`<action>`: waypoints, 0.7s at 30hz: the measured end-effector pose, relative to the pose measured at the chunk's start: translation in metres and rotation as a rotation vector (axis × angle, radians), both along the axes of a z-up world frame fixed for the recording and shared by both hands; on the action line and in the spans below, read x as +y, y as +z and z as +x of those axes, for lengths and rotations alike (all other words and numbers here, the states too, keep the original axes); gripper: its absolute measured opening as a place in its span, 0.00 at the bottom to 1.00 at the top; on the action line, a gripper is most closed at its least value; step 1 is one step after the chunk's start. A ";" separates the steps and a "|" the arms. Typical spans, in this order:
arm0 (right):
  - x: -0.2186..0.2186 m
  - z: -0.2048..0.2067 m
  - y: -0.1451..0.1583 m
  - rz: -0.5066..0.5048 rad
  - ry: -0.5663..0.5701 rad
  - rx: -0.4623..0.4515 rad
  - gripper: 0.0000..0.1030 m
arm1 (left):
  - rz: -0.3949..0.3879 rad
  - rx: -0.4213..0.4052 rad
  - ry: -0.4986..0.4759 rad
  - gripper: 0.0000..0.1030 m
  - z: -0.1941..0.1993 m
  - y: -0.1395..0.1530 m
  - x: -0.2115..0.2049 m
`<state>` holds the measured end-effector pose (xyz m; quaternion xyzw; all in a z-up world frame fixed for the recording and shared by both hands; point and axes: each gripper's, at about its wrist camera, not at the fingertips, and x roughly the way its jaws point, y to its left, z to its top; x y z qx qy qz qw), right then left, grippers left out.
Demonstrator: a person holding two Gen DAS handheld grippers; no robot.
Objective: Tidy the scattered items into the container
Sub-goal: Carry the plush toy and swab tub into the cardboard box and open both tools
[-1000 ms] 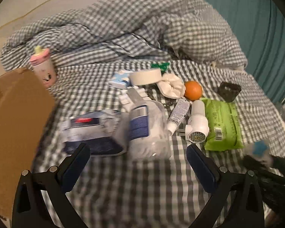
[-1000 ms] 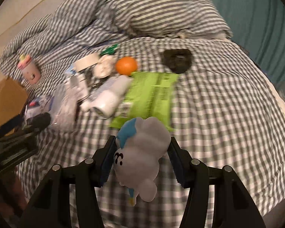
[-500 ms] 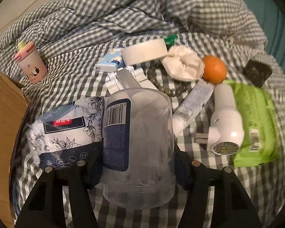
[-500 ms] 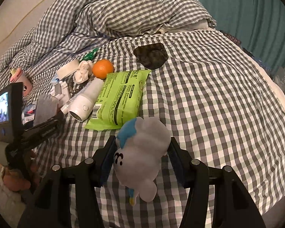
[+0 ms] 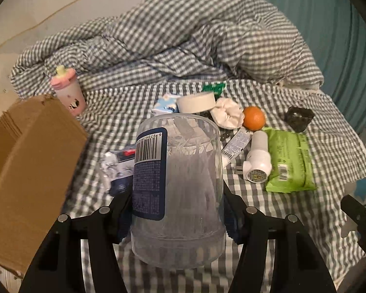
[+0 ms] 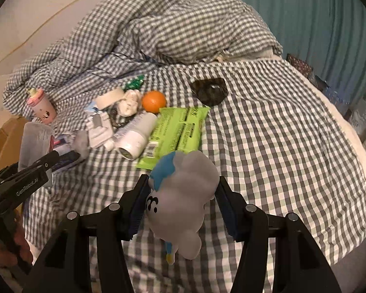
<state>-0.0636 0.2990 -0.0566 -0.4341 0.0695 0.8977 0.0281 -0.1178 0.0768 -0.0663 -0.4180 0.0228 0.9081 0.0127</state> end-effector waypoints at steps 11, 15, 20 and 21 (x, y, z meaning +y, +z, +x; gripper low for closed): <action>-0.031 0.041 0.043 0.030 0.043 0.088 0.52 | 0.005 0.048 0.003 0.61 0.050 0.037 -0.018; -0.047 0.053 0.053 0.046 0.056 0.108 0.52 | 0.015 0.065 0.013 0.61 0.067 0.047 -0.032; -0.074 0.058 0.061 0.063 0.093 0.104 0.52 | 0.030 0.075 0.048 0.61 0.083 0.056 -0.060; -0.081 0.057 0.064 0.060 0.106 0.103 0.52 | 0.031 0.070 0.061 0.61 0.085 0.058 -0.067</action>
